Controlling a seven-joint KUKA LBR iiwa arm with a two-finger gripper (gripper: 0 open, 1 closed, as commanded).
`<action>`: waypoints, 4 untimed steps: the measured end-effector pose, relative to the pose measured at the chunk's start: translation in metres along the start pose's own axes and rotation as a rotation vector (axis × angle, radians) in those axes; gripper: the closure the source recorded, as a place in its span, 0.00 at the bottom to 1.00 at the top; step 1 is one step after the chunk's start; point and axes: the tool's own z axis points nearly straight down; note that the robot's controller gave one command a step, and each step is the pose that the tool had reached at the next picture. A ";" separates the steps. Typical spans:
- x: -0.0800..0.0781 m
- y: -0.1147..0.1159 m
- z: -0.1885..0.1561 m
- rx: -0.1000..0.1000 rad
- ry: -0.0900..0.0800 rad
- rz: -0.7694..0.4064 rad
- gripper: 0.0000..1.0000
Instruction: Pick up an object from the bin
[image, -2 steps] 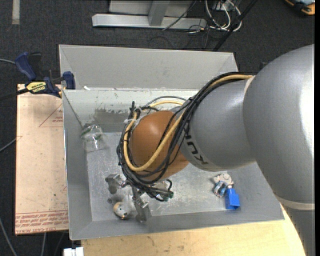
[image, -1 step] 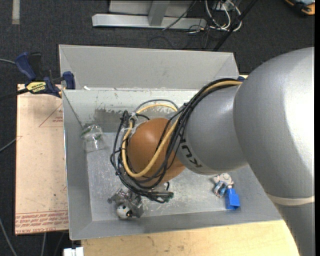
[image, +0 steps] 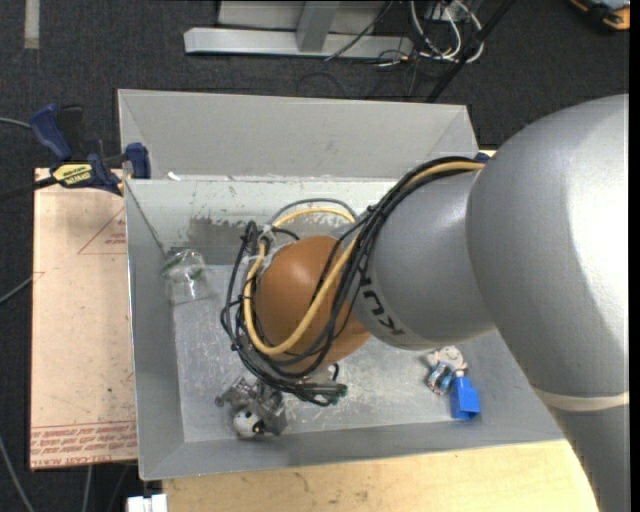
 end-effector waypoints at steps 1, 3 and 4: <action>0.000 0.000 -0.003 0.000 0.001 0.000 1.00; 0.001 0.001 -0.019 -0.001 0.003 0.000 1.00; 0.001 0.001 -0.033 0.000 0.002 0.001 1.00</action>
Offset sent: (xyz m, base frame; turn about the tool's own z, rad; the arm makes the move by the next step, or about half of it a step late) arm -0.0001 0.0000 0.0030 0.0000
